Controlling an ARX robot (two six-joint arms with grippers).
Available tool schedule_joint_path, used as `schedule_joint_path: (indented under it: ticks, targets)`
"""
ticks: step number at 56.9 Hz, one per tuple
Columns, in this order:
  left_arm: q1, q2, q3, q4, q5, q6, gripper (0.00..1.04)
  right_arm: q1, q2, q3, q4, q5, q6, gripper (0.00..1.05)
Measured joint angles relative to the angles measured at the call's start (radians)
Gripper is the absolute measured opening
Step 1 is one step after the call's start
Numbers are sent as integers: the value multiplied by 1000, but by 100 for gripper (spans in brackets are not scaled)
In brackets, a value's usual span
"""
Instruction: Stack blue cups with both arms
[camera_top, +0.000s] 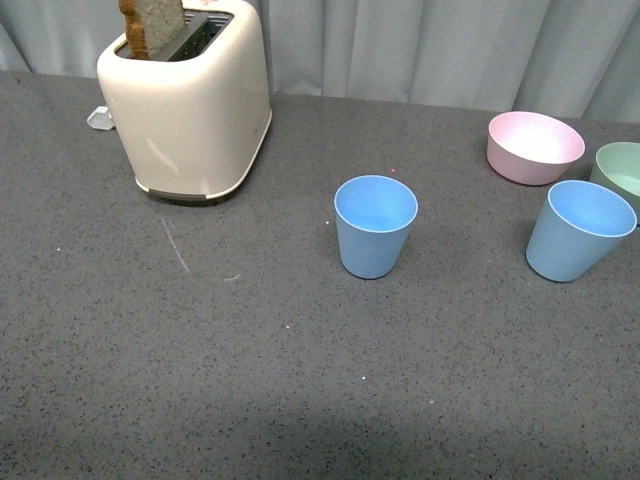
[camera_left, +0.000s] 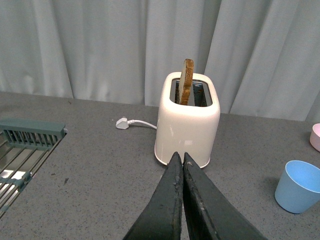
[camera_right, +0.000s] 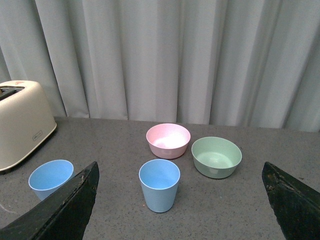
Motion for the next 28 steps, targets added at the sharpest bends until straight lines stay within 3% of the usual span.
schedule_joint_path:
  ticks: [19,28]
  targets:
    - [0,-97,0,-97,0,0,4,0,0,0,0,0,0,95]
    - [0,-256,0,-267,0,0,4,0,0,0,0,0,0,95]
